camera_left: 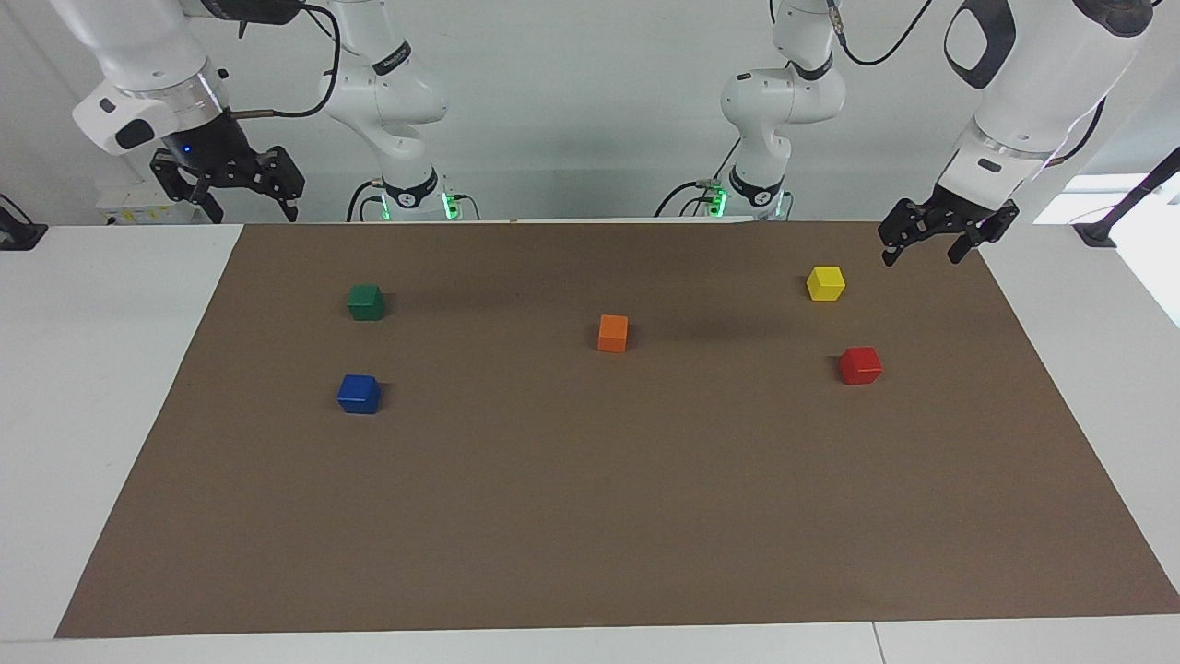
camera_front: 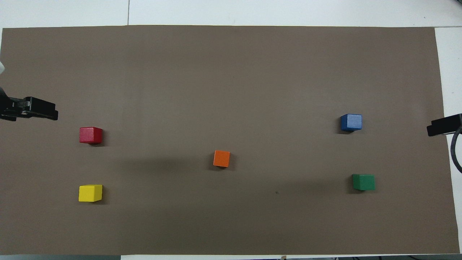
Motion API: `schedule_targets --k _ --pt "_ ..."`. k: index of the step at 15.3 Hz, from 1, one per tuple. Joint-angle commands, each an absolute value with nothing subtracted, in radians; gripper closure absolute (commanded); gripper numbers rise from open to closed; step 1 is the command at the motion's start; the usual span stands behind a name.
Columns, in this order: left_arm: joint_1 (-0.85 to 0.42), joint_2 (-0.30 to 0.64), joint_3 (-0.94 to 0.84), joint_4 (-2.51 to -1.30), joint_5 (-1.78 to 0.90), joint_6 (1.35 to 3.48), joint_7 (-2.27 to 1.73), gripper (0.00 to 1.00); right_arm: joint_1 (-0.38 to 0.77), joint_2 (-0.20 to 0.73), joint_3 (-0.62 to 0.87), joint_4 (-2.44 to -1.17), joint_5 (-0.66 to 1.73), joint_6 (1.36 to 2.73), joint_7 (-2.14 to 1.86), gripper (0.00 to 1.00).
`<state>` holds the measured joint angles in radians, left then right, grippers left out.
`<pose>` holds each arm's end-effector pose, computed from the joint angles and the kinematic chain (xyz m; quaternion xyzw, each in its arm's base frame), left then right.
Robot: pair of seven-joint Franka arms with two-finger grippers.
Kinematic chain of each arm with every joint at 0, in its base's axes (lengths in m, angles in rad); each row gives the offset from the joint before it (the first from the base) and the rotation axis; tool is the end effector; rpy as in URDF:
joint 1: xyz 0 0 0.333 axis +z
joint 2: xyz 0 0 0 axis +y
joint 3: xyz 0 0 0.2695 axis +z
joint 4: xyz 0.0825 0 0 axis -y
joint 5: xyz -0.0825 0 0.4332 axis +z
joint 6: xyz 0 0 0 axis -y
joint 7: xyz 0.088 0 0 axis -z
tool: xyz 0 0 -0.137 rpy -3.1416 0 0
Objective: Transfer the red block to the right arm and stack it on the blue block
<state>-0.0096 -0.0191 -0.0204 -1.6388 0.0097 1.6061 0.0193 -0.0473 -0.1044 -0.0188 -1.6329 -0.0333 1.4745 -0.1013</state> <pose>0.5999 -0.0168 0.5271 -0.9997 0.0248 0.0068 0.0051 0.5622 -0.0425 0.5689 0.9994 0.0165 -0.0282 0.0133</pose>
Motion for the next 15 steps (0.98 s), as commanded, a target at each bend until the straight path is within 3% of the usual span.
schedule_targets --k 1,8,15 --pt "-0.008 -0.035 0.012 -1.706 0.008 1.69 0.011 0.0 -0.058 -0.115 -0.018 -1.637 -0.017 1.46 -0.124 0.0" --pt "-0.012 0.107 0.014 -1.865 0.04 1.94 0.112 0.0 -0.058 -0.115 -0.017 -1.637 -0.015 1.46 -0.123 0.0" --pt "0.014 0.12 0.02 -2.106 0.037 2.215 0.11 0.0 -0.063 -0.133 -0.017 -1.67 0.031 1.454 -0.136 0.0"
